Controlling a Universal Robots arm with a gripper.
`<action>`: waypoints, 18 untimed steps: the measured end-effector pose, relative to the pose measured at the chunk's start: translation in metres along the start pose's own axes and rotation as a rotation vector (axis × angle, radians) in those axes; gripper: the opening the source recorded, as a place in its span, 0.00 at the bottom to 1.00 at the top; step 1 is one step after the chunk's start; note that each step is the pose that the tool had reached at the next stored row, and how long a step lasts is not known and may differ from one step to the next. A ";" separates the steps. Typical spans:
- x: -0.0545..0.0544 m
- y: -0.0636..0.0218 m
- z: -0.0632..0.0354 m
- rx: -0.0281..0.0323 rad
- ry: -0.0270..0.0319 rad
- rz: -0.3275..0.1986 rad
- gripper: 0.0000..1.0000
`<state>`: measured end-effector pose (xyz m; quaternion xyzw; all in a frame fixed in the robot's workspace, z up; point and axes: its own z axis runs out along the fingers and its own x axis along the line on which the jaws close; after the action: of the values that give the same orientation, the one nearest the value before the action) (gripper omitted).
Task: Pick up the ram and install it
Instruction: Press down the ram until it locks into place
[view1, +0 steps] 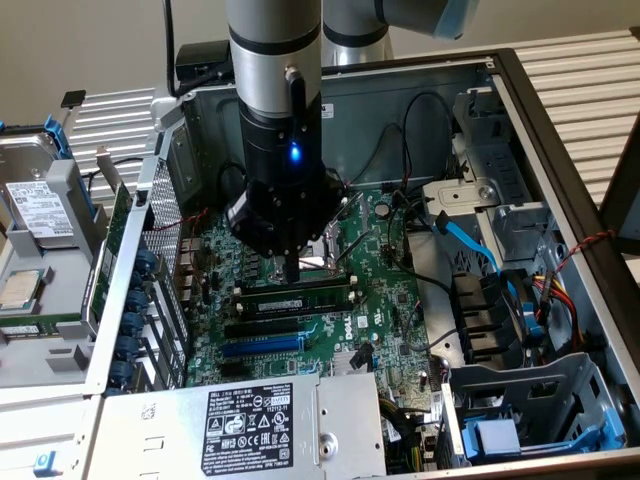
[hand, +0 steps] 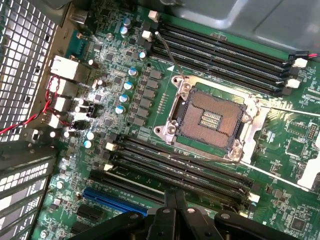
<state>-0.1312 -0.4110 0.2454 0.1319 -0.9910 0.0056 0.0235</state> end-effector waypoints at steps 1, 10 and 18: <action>0.000 0.0000 0.0000 -0.0005 0.0002 0.012 0.10; 0.000 0.0000 0.0000 0.0044 0.0029 0.111 0.10; 0.000 0.0000 0.0000 0.0113 0.0059 0.192 0.10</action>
<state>-0.1312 -0.4110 0.2454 0.0363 -0.9989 0.0139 0.0251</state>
